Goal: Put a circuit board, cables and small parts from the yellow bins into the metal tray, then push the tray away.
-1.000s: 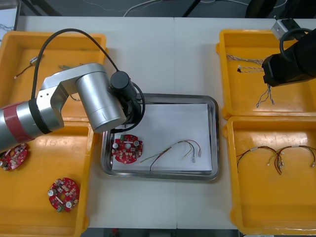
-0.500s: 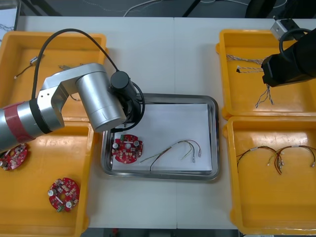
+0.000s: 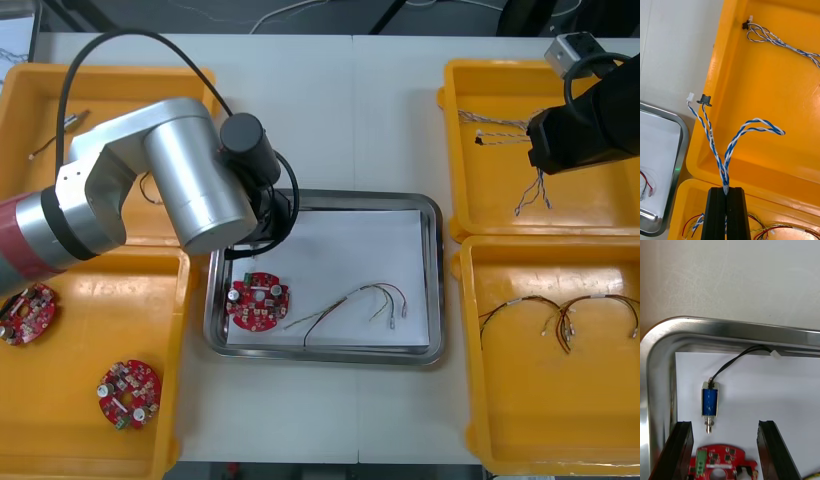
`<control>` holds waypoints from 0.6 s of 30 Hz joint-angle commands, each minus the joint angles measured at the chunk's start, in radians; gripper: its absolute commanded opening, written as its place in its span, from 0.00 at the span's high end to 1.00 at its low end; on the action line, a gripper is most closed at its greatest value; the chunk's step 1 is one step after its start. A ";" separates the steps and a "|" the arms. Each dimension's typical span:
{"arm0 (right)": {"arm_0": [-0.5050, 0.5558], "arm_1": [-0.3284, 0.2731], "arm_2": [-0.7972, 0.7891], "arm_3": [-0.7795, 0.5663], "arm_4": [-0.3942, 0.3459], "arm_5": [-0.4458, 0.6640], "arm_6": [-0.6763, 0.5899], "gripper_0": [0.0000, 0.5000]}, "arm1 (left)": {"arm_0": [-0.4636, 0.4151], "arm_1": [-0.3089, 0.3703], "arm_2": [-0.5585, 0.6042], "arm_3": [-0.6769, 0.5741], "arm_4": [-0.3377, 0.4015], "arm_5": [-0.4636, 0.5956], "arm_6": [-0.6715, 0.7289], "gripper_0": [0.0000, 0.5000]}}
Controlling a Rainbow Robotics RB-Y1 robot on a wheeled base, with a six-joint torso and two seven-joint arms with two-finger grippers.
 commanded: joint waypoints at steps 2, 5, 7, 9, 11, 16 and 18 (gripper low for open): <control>0.002 0.004 0.064 -0.069 0.003 0.003 -0.020 1.00 | -0.044 0.039 0.149 -0.093 0.080 0.114 0.002 0.00; 0.001 0.005 0.106 -0.083 -0.003 0.003 -0.013 1.00 | -0.044 0.047 0.223 -0.108 0.125 0.186 -0.047 0.00; 0.002 0.005 0.134 -0.089 -0.007 0.003 -0.011 1.00 | -0.044 0.054 0.270 -0.109 0.152 0.228 -0.090 0.00; 0.001 0.005 0.160 -0.095 -0.007 0.003 -0.011 1.00 | -0.044 0.062 0.311 -0.108 0.176 0.269 -0.125 0.00; 0.001 0.010 0.189 -0.100 -0.008 0.003 -0.007 1.00 | -0.043 0.073 0.359 -0.109 0.189 0.325 -0.167 0.00; -0.002 0.019 0.253 -0.100 -0.010 -0.002 0.016 1.00 | -0.043 0.097 0.431 -0.108 0.189 0.412 -0.233 0.00; -0.005 0.018 0.295 -0.100 -0.003 -0.033 0.030 1.00 | -0.043 0.113 0.456 -0.105 0.182 0.444 -0.263 0.00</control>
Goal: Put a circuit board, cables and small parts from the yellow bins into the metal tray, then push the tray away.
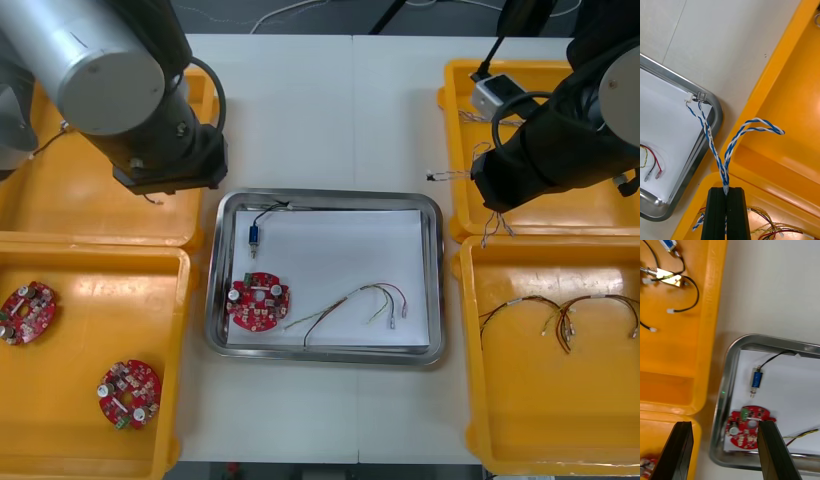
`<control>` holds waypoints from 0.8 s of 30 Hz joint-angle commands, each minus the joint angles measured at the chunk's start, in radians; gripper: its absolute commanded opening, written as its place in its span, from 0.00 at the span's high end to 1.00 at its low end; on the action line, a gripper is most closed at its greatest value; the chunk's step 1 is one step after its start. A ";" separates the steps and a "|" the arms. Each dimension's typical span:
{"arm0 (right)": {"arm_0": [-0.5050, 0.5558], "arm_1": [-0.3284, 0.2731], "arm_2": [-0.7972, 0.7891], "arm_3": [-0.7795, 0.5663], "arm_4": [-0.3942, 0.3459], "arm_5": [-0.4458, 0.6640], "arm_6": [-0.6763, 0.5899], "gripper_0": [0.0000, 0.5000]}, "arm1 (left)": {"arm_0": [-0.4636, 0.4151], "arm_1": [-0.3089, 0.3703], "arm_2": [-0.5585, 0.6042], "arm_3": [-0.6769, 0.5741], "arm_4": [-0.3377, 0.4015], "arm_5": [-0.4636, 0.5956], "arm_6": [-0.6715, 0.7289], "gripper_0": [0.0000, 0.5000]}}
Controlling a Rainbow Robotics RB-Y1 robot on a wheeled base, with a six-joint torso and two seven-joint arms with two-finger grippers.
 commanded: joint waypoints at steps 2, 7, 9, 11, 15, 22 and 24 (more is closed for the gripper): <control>-0.005 0.016 0.109 -0.034 0.002 -0.060 0.040 1.00 | -0.043 0.071 0.085 -0.014 -0.004 0.074 -0.116 0.00; -0.005 0.014 0.201 -0.034 0.048 -0.145 0.111 1.00 | -0.027 0.082 0.142 0.027 -0.032 0.074 -0.192 0.00; -0.005 0.014 0.245 -0.024 0.079 -0.184 0.166 1.00 | -0.006 0.083 0.182 0.043 -0.057 0.074 -0.236 0.00; -0.007 0.014 0.276 -0.011 0.090 -0.218 0.208 1.00 | 0.014 0.085 0.208 0.055 -0.075 0.072 -0.271 0.00; -0.024 0.016 0.346 0.033 0.096 -0.304 0.315 1.00 | 0.063 0.086 0.259 0.085 -0.129 0.027 -0.354 0.00; -0.068 0.034 0.477 0.133 0.097 -0.444 0.504 1.00 | 0.152 0.082 0.325 0.121 -0.182 -0.080 -0.506 0.00; -0.079 0.043 0.501 0.167 0.097 -0.468 0.536 1.00 | 0.167 0.082 0.329 0.122 -0.196 -0.102 -0.528 0.00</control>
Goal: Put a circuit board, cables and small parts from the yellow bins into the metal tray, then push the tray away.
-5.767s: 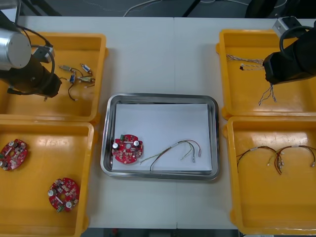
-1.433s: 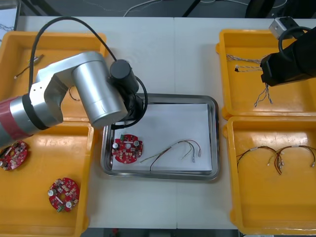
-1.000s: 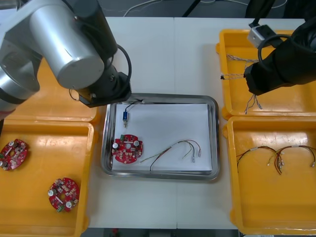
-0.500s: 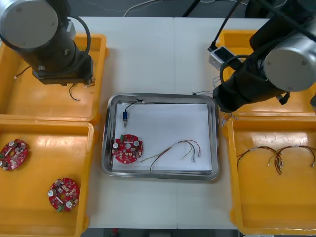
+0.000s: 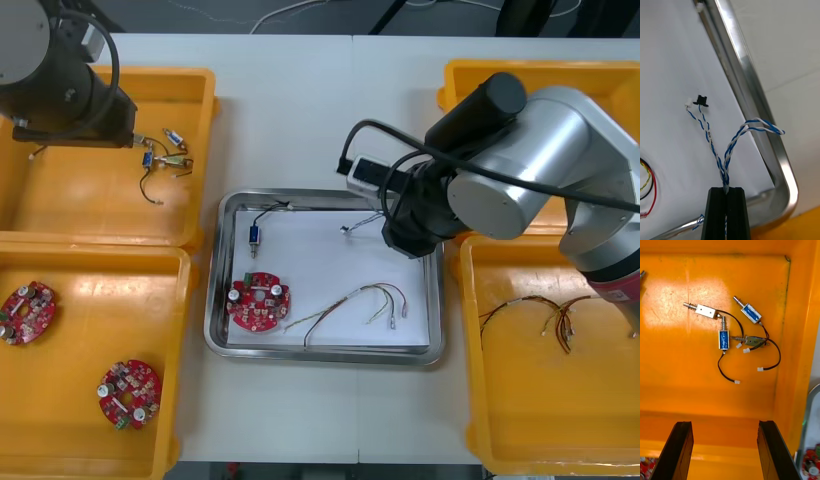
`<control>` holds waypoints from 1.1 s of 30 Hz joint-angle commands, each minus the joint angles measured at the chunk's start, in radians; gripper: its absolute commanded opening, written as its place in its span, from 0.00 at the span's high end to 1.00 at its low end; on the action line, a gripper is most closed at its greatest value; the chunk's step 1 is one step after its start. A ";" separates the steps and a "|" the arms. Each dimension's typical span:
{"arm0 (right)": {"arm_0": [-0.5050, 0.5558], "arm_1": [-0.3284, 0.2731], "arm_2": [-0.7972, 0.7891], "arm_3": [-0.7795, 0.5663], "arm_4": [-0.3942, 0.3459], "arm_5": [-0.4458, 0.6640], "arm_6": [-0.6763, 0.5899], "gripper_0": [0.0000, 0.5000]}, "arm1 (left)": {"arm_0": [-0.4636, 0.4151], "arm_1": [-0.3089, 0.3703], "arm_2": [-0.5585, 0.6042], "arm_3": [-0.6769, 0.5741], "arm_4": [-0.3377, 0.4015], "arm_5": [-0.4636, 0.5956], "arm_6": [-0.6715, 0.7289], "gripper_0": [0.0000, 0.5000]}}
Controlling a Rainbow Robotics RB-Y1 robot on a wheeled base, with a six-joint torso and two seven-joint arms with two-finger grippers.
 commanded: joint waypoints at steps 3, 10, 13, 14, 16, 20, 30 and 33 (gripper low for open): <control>-0.080 0.048 0.112 0.116 0.001 -0.084 0.112 1.00 | 0.065 0.025 0.053 0.012 -0.045 -0.069 -0.049 0.00; -0.094 0.071 0.143 0.217 -0.017 -0.127 0.190 1.00 | 0.096 0.022 0.065 0.018 -0.052 -0.124 -0.069 0.00; -0.093 0.071 0.150 0.223 -0.011 -0.130 0.190 0.91 | 0.097 0.022 0.065 0.017 -0.049 -0.124 -0.072 0.00; -0.094 0.071 0.150 0.223 -0.009 -0.130 0.190 0.88 | 0.097 0.022 0.065 0.017 -0.049 -0.124 -0.072 0.00; -0.094 0.071 0.150 0.223 -0.006 -0.130 0.190 0.58 | 0.097 0.019 0.065 0.017 -0.049 -0.124 -0.071 0.00; -0.100 0.071 0.150 0.223 -0.005 -0.130 0.190 0.00 | 0.097 0.016 0.065 0.017 -0.049 -0.124 -0.071 0.00; -0.105 0.067 0.138 0.208 -0.015 -0.124 0.171 0.00 | 0.097 0.016 0.070 0.015 -0.051 -0.124 -0.064 0.00; -0.103 0.064 0.129 0.200 -0.023 -0.110 0.166 0.00 | 0.097 0.016 0.073 0.017 -0.052 -0.124 -0.066 0.00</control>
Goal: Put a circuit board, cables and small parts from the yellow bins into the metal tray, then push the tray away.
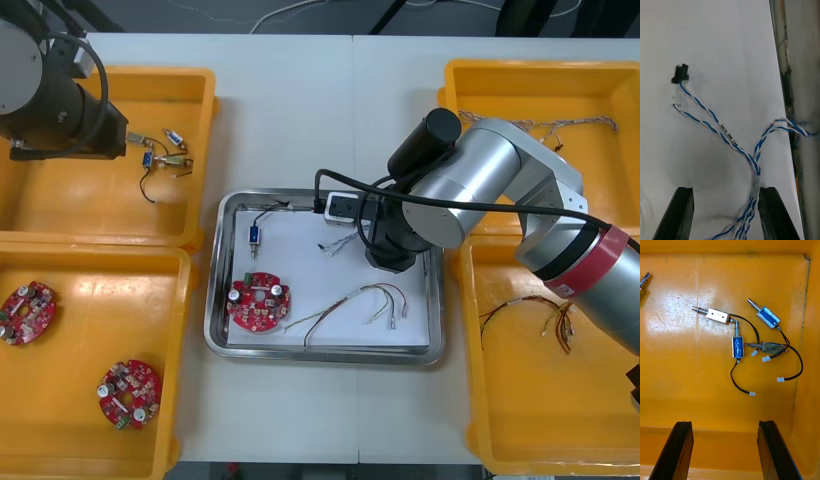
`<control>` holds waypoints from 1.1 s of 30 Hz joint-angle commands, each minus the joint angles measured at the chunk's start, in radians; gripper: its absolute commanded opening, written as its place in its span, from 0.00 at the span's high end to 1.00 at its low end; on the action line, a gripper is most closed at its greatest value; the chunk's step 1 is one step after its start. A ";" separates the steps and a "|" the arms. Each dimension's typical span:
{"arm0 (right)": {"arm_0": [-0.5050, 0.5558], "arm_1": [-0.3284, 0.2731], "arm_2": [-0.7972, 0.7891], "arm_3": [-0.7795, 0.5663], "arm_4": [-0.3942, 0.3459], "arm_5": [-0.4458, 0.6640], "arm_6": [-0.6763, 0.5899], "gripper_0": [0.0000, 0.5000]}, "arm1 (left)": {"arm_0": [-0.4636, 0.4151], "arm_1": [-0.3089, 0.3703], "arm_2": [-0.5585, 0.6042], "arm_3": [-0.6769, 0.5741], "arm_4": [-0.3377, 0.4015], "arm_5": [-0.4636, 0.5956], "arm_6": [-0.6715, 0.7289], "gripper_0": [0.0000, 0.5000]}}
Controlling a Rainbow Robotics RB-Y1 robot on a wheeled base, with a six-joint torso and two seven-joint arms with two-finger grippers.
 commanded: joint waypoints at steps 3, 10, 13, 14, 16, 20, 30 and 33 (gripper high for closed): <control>-0.037 0.006 -0.017 -0.046 -0.028 0.029 -0.021 0.00 | 0.011 0.003 0.038 0.002 -0.036 -0.018 -0.005 0.00; -0.037 -0.008 -0.064 -0.112 -0.061 0.127 -0.047 0.00 | 0.011 -0.049 0.037 0.051 -0.079 -0.093 -0.003 0.00; -0.037 -0.009 -0.113 -0.144 -0.089 0.202 -0.082 0.00 | 0.010 -0.073 0.037 0.071 -0.099 -0.119 -0.006 0.00; -0.037 -0.014 -0.130 -0.161 -0.097 0.231 -0.110 0.00 | 0.007 -0.081 0.035 0.085 -0.103 -0.128 -0.006 0.00; -0.037 -0.021 -0.150 -0.195 -0.100 0.268 -0.153 0.00 | 0.005 -0.092 0.020 0.107 -0.122 -0.151 -0.009 0.00; -0.035 -0.047 -0.189 -0.267 -0.107 0.359 -0.315 0.00 | -0.004 -0.118 -0.029 0.162 -0.181 -0.234 0.000 0.00; -0.033 -0.127 -0.268 -0.362 -0.132 0.512 -0.699 0.00 | -0.028 -0.158 -0.089 0.295 -0.212 -0.366 -0.002 0.01; -0.029 -0.143 -0.310 -0.365 -0.141 0.548 -0.774 0.00 | -0.038 -0.164 -0.109 0.326 -0.214 -0.395 0.000 0.01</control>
